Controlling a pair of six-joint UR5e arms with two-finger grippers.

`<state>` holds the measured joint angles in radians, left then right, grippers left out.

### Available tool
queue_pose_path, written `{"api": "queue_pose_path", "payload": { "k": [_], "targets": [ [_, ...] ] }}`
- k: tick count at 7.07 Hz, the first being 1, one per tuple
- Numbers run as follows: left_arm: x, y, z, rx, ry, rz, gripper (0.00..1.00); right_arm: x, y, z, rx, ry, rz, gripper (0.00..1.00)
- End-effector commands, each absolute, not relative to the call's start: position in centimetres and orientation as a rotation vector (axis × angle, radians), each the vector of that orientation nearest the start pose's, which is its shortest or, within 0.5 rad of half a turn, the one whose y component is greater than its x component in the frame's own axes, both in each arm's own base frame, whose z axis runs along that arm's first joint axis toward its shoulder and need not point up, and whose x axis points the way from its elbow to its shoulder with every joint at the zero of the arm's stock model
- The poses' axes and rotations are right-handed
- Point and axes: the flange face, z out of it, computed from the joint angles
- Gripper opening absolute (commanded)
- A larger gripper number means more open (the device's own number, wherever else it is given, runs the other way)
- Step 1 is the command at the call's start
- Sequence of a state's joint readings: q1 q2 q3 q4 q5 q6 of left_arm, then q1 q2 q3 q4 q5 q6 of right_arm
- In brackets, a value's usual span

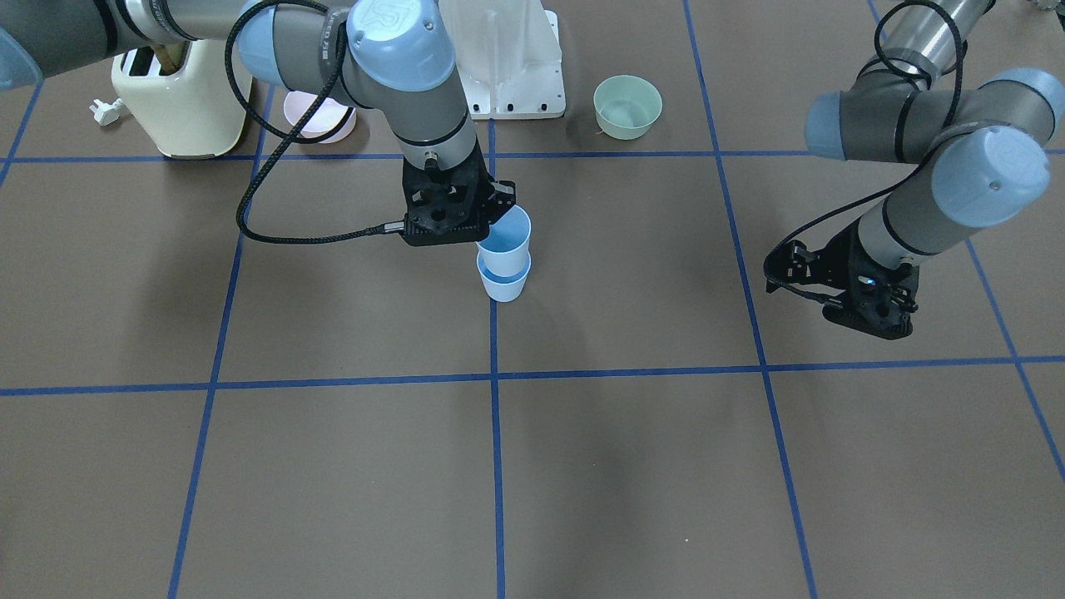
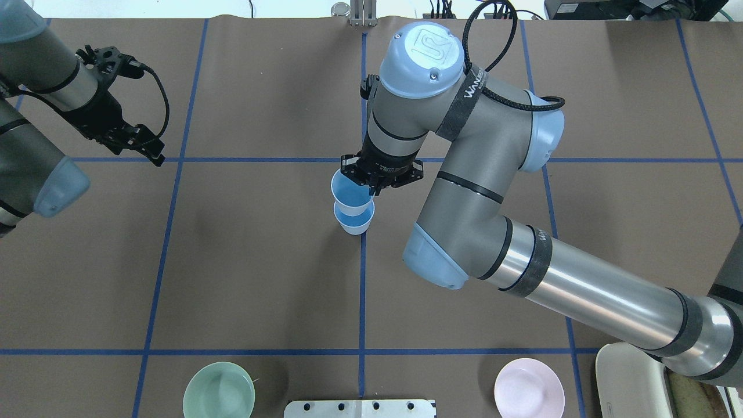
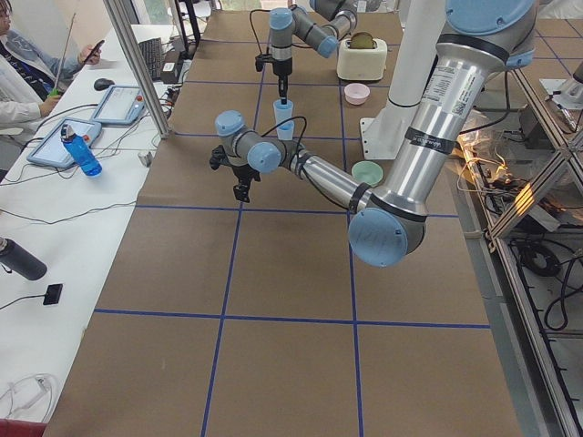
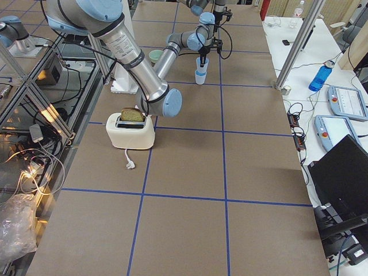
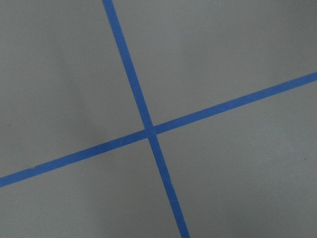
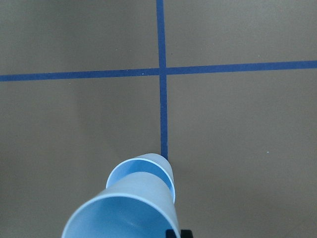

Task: Stack blue cups with both arms
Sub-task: 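Open the right gripper and lift it off the stacked cups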

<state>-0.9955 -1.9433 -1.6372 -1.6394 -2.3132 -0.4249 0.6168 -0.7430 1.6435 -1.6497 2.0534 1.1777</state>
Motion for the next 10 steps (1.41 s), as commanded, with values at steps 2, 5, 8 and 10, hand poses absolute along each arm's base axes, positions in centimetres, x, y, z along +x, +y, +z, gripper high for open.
{"api": "queue_pose_path", "payload": {
  "k": [2,5,8,10],
  "targets": [
    [28.9,-56.7,40.9,0.074,0.871,0.328,0.97,-52.1,-46.9,13.6,-0.006,-0.917,0.01,0.0],
    [28.9,-56.7,40.9,0.074,0.871,0.328,0.97,-52.2,-46.8,13.6,-0.004,-0.916,0.005,0.13],
    [28.9,-56.7,40.8,0.075,0.872,0.327,0.97,-51.5,-47.2,13.4,0.003,-0.925,-0.003,1.0],
    [28.1,-57.1,40.4,0.08,0.878,0.316,0.97,-46.0,-51.5,13.6,0.021,-0.947,0.063,1.0]
  ]
}}
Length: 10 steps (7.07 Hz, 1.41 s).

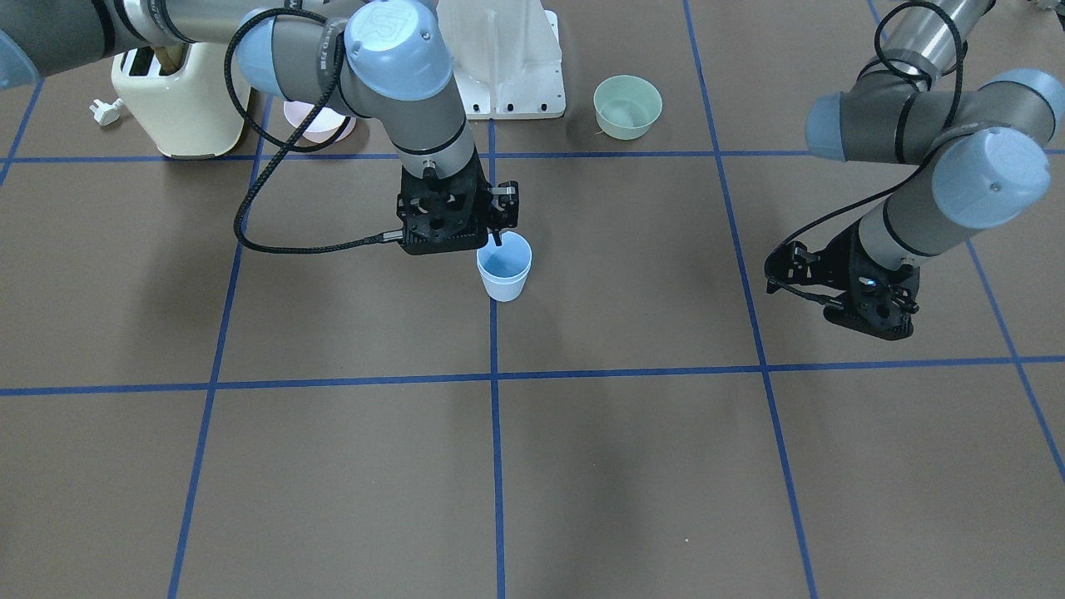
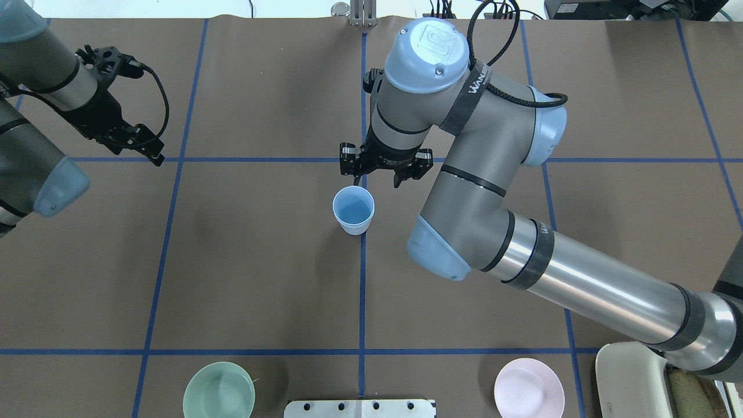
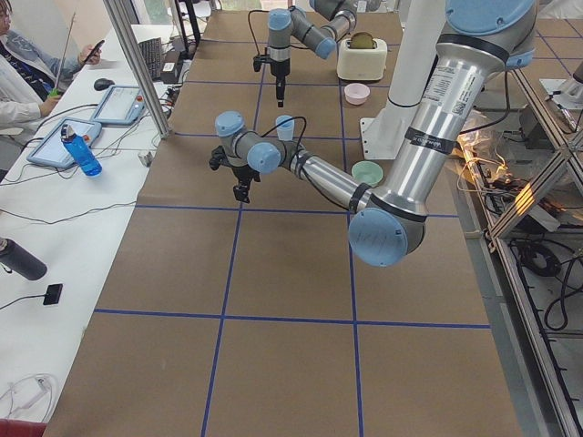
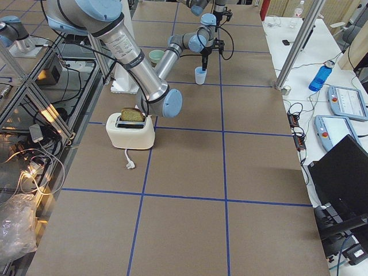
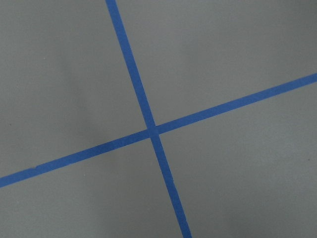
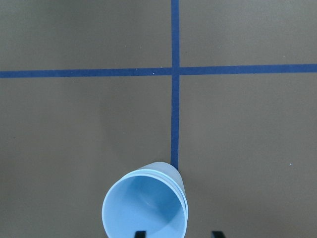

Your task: Stack blue cups with both arms

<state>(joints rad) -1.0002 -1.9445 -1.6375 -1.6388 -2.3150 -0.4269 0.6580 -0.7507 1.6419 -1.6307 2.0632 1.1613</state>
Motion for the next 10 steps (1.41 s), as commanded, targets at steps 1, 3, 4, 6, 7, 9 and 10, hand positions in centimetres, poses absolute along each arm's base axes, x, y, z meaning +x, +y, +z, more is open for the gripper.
{"api": "queue_pose_path", "payload": {
  "k": [1,3,4,6,7,9,10],
  "targets": [
    [26.8,-57.8,40.2,0.086,0.875,0.293,0.98,-42.2,-54.3,16.0,0.03,-0.94,0.052,1.0],
    [23.6,-59.1,41.1,0.124,0.852,0.353,0.98,-32.6,-59.9,21.9,0.109,-0.906,-0.028,1.0],
    [20.6,-60.0,41.8,0.127,0.828,0.375,0.98,-29.2,-61.9,24.3,0.14,-0.858,0.011,1.0],
    [11.6,-61.6,46.9,0.108,0.876,0.381,0.99,-25.0,-63.3,28.6,0.163,-0.783,0.077,1.0],
    [6.7,-62.1,50.9,0.13,0.863,0.406,0.99,-21.4,-63.6,33.5,0.128,-0.741,0.126,1.0],
    [1.1,-61.6,54.6,0.141,0.847,0.377,1.0,-12.8,-64.0,39.9,0.141,-0.687,0.07,1.0],
    [-0.9,-60.8,55.9,0.136,0.845,0.348,1.0,-9.3,-63.7,43.6,0.085,-0.697,0.126,1.0]
  ]
}}
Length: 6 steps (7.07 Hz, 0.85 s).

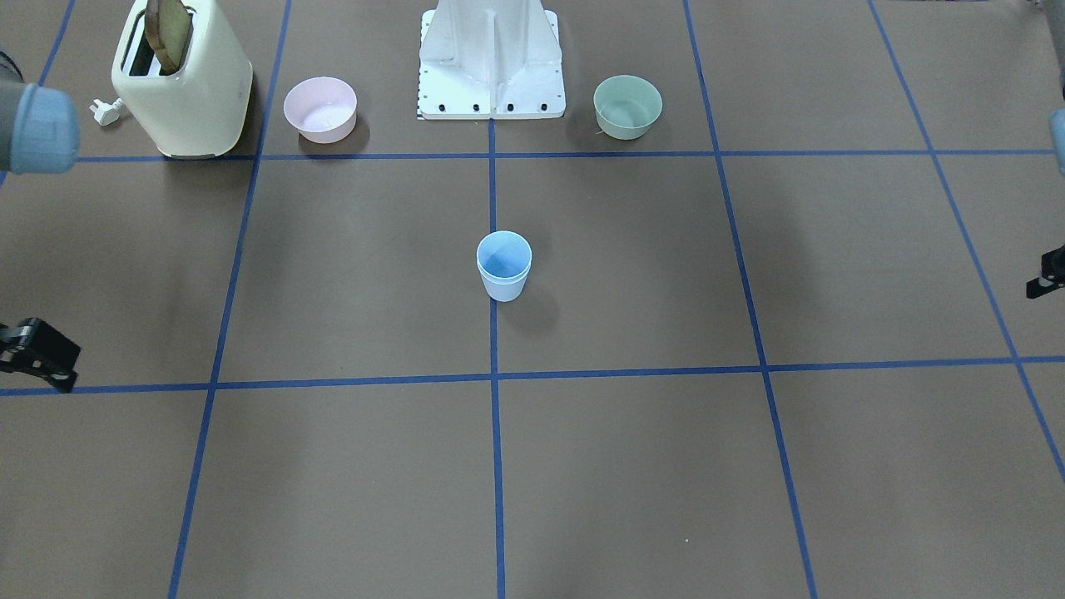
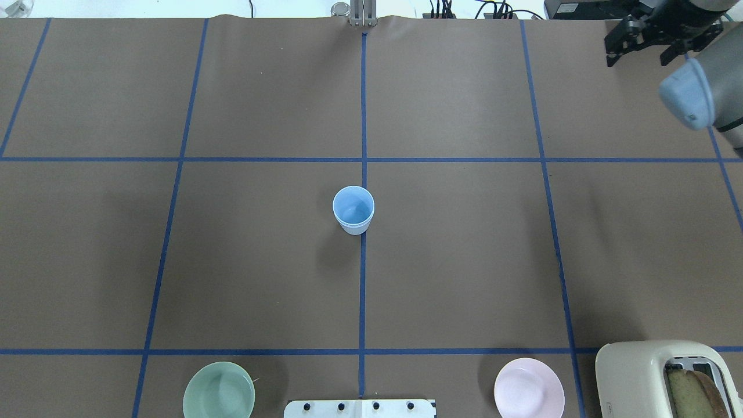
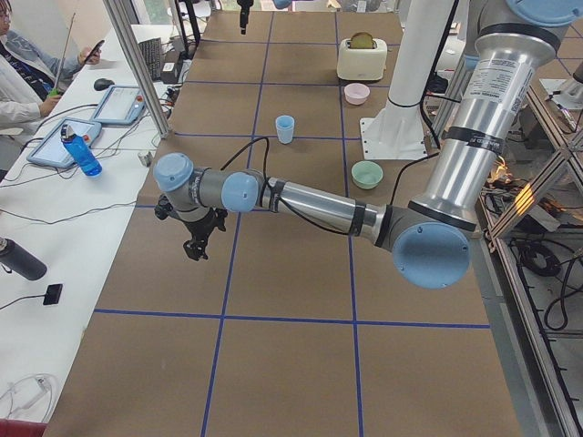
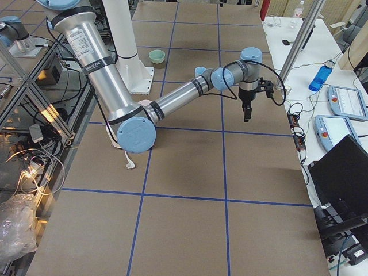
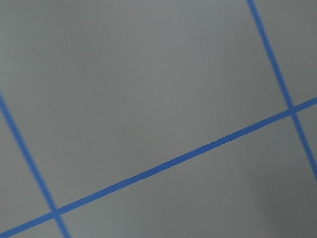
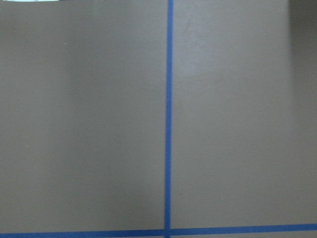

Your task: Stack blue cups with both arms

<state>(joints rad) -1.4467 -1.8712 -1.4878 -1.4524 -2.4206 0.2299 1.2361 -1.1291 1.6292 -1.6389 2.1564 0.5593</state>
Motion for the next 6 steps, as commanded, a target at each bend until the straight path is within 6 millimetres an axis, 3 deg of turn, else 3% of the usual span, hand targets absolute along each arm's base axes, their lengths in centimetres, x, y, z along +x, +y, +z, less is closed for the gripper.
{"api": "queue_pose_path", "payload": {
  "k": [1,3,4,5,6],
  "targets": [
    [-1.7,-60.4,56.7,0.128,0.845,0.331,1.0,-6.6,-62.6,47.6,0.026,-0.715,0.172,1.0],
    [-2.0,-60.1,57.0,0.087,0.85,0.304,1.0,1.4,-57.9,55.2,-0.004,-0.76,0.149,1.0],
    [-2.1,-60.0,57.0,0.078,0.851,0.292,1.0,4.3,-54.2,58.4,-0.017,-0.758,0.165,1.0],
    [-2.1,-59.5,57.7,0.06,0.851,0.283,1.0,4.9,-50.4,58.7,-0.012,-0.749,0.172,1.0],
    [-2.7,-59.3,57.9,0.059,0.851,0.272,1.0,5.0,-48.0,58.6,-0.008,-0.746,0.17,1.0]
  ]
}}
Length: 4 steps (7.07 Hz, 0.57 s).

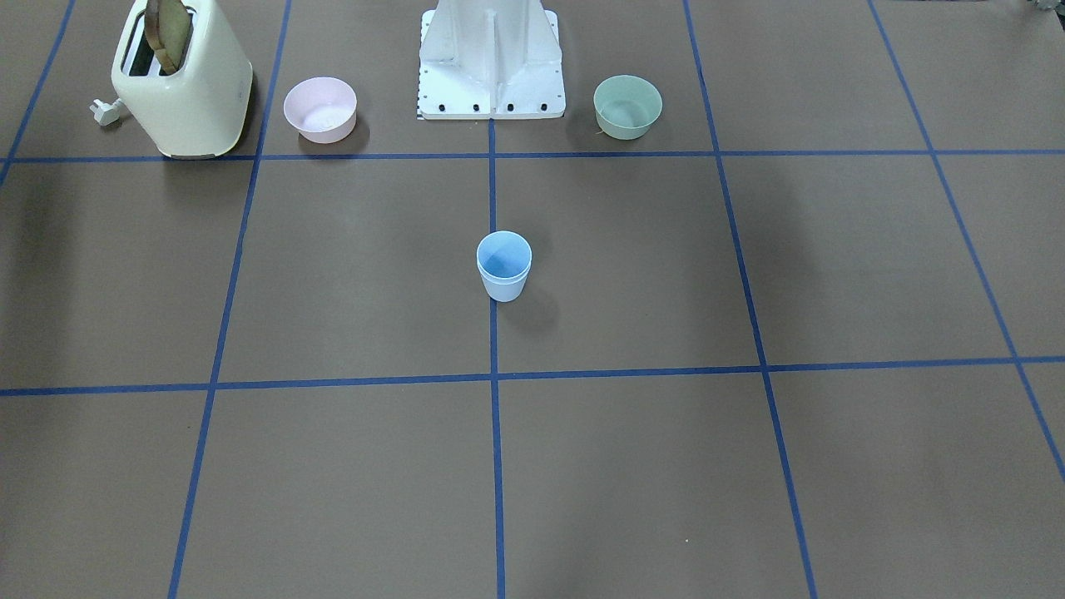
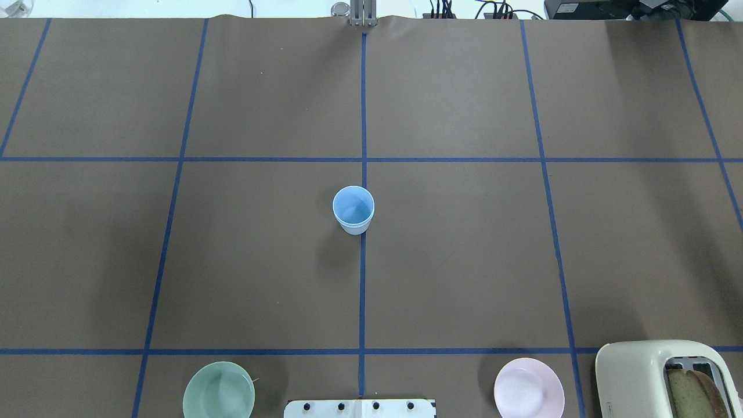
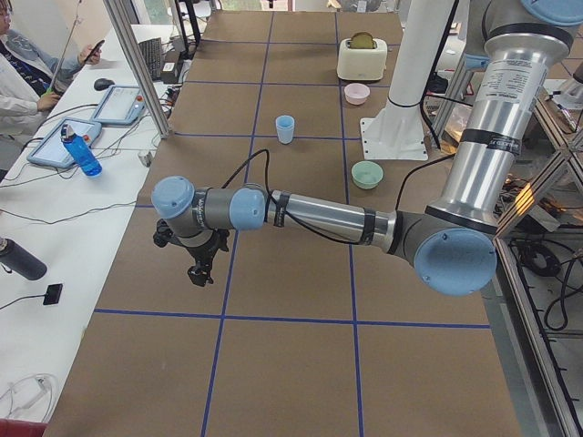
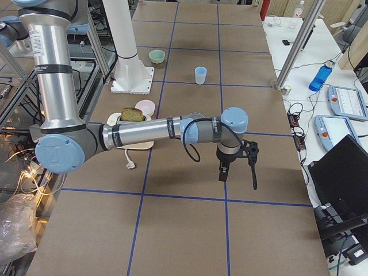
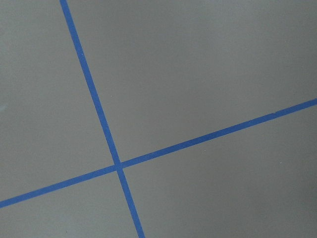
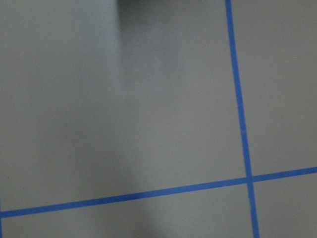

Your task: Stack blue cups with both arms

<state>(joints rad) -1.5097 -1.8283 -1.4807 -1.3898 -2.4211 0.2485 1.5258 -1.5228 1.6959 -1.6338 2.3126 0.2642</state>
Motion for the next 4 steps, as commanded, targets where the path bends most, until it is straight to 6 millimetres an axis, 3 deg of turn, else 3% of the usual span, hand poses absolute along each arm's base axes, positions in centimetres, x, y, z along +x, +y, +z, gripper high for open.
{"api": "queue_pose_path", "payload": {
  "k": [1,4],
  "targets": [
    [-3.7,-58.33,59.05,0.051,0.85,0.251,1.0,5.24,-47.31,58.84,-0.013,-0.745,0.177,1.0],
    [-4.17,-58.1,59.24,0.054,0.85,0.244,1.0,5.39,-47.16,58.91,-0.014,-0.745,0.18,1.0]
  ]
}}
